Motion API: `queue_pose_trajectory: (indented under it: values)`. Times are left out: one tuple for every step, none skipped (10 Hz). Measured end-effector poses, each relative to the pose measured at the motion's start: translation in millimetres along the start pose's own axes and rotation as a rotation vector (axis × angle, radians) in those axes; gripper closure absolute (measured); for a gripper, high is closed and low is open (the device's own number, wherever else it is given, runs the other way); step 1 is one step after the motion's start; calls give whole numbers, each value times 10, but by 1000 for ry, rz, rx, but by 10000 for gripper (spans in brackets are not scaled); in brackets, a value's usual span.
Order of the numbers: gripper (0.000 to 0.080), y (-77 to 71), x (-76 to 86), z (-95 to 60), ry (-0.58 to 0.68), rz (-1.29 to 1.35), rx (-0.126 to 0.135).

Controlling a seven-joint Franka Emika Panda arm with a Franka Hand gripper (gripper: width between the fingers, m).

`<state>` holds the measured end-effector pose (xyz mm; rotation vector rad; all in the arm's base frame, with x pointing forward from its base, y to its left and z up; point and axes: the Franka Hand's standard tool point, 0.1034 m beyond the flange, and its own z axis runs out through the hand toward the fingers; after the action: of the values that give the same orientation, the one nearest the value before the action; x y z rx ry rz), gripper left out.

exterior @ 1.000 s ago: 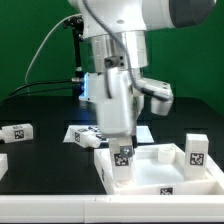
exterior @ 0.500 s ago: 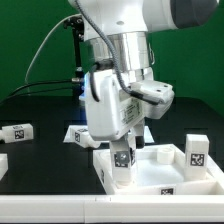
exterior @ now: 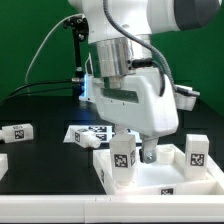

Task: Assemble square table

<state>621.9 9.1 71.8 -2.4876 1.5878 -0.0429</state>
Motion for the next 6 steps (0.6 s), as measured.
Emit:
queue_pose_trajectory:
  values:
    - [150, 2, 4, 0, 0, -77, 0]
    - [150, 3, 13, -3, 1, -149, 0]
    - [150, -3, 28, -38, -5, -367, -28]
    - [150, -28, 52, -65, 0, -484, -37]
    - [197, -14, 54, -48, 3, -439, -37]
    - [197, -11, 56, -45, 4, -428, -39]
